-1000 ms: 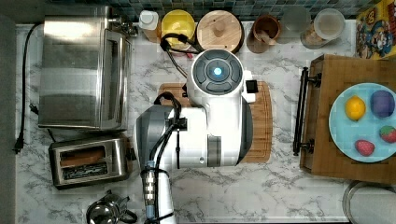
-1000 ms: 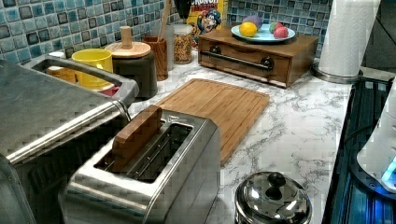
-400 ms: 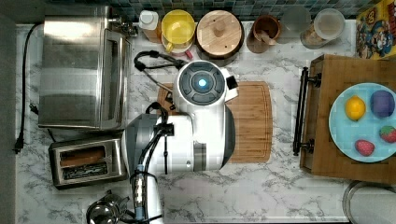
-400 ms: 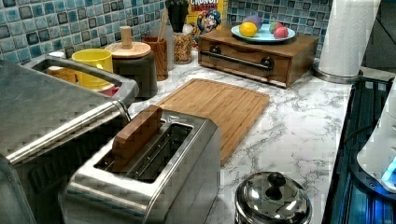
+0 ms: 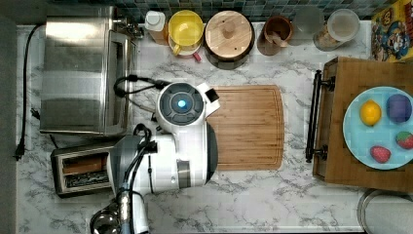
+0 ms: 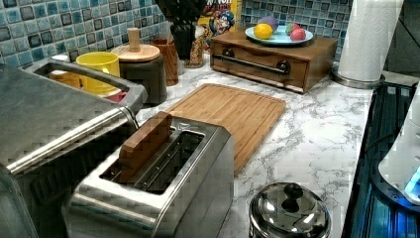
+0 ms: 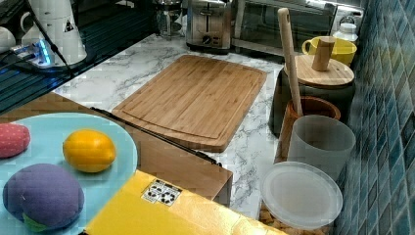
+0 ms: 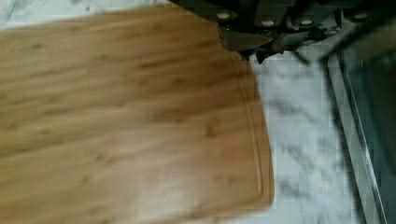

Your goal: Turn on the toaster.

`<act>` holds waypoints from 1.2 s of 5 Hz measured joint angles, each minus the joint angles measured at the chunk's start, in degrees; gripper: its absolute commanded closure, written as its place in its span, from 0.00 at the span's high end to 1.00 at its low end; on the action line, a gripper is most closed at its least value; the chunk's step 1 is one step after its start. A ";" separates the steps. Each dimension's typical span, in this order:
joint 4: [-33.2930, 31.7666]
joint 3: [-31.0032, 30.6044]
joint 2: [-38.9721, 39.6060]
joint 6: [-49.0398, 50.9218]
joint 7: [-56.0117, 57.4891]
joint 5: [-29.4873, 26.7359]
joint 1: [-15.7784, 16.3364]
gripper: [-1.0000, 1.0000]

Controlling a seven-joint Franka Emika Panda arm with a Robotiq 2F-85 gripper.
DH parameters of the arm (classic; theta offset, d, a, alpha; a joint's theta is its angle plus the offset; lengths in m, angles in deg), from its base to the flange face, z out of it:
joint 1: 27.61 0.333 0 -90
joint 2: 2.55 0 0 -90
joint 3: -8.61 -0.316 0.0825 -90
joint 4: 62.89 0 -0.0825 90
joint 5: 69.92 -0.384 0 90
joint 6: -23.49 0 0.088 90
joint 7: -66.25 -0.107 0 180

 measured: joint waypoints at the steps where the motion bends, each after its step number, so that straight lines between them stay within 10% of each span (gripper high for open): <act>1: -4.48 -1.36 -2.98 0.83 3.72 -0.70 1.54 0.00; 6: -13.32 -1.76 -7.59 -7.47 18.72 -11.53 4.33 0.00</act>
